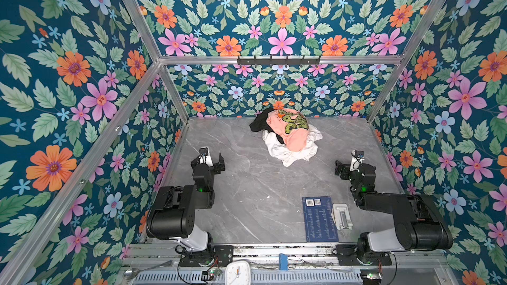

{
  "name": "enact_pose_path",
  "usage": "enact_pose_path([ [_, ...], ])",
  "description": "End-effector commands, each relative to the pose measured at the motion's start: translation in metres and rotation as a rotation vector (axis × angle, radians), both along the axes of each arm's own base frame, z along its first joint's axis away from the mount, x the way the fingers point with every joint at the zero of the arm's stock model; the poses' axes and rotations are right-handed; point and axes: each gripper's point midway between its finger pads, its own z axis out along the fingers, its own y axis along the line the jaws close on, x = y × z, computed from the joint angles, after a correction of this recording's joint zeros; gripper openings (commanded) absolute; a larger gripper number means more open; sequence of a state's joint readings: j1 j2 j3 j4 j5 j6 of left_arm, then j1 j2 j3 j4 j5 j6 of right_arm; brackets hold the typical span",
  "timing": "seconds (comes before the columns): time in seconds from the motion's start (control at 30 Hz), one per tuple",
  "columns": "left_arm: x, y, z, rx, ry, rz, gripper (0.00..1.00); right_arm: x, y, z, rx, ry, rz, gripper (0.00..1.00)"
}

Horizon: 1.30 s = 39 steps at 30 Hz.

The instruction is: Pick out a specific cloth from the pile

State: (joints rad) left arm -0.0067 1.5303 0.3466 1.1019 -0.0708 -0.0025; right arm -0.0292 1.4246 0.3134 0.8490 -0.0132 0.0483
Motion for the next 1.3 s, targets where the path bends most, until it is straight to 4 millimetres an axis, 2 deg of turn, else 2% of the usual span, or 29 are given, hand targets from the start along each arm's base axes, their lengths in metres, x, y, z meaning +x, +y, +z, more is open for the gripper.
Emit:
enact_pose_path([
  [0.0,-0.002,0.007,-0.002,-0.013,0.038,0.046,1.0,0.001,0.004,0.008,-0.002,-0.017,0.022,0.99],
  [0.1,0.002,0.009,0.011,0.012,0.053,0.082,1.0,-0.003,0.005,0.014,-0.003,-0.03,0.027,0.99],
  [0.27,0.009,0.005,0.051,0.032,0.004,0.113,1.0,-0.003,0.002,0.019,-0.002,-0.007,0.009,0.99],
  [0.37,0.007,-0.001,0.068,0.042,-0.035,0.131,1.0,-0.004,0.002,0.031,-0.018,-0.005,-0.009,0.99],
  [0.5,0.009,-0.012,0.079,0.045,-0.025,0.165,1.0,-0.008,0.007,0.056,-0.029,-0.038,-0.021,0.99],
  [0.6,0.027,-0.024,0.073,0.039,0.086,0.124,1.0,-0.011,0.014,0.071,0.001,-0.066,-0.007,0.99],
  [0.67,0.033,-0.023,0.068,0.013,0.119,0.144,1.0,-0.011,0.016,0.074,0.015,-0.058,-0.011,0.99],
  [0.93,0.053,-0.05,0.042,-0.054,0.259,0.029,1.0,-0.008,0.029,0.064,0.111,0.052,0.025,0.99],
  [1.13,0.058,-0.065,0.035,-0.114,0.298,-0.006,1.0,0.001,0.042,0.062,0.222,0.141,0.035,0.99],
  [1.27,0.062,-0.084,0.027,-0.107,0.331,-0.044,1.0,0.007,0.056,0.054,0.246,0.191,0.068,0.99],
])
